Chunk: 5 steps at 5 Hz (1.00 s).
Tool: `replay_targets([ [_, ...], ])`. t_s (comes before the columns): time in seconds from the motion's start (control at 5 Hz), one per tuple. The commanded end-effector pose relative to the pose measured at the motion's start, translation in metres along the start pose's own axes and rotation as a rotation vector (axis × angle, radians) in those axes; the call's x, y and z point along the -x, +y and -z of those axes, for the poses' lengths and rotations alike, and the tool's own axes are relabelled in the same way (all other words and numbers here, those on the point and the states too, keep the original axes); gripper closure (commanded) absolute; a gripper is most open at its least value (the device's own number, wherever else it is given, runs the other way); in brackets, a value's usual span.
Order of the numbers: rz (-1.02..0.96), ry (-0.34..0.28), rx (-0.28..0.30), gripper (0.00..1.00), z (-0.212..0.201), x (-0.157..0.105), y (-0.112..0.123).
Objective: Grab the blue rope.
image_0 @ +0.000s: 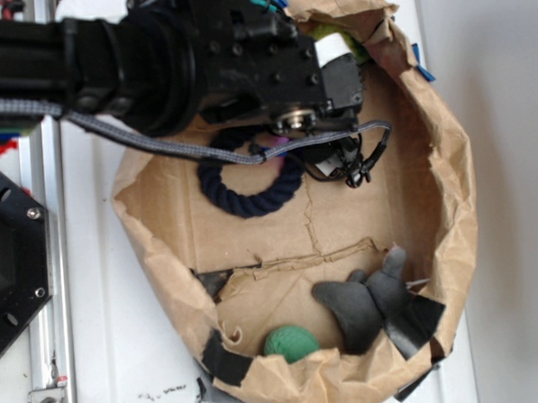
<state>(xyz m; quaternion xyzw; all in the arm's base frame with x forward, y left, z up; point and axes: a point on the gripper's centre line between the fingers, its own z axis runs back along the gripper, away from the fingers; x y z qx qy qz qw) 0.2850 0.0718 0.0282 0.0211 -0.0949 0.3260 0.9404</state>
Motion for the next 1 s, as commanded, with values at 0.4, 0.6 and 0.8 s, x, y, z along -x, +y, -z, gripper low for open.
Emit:
replay_targets([
  [0.4, 0.689, 0.028, 0.165, 1.0, -0.156, 0.021, -0.032],
  [0.6, 0.72, 0.031, 0.123, 1.0, -0.17, 0.034, -0.026],
  [0.8, 0.698, 0.011, 0.097, 1.0, -0.168, 0.035, -0.023],
])
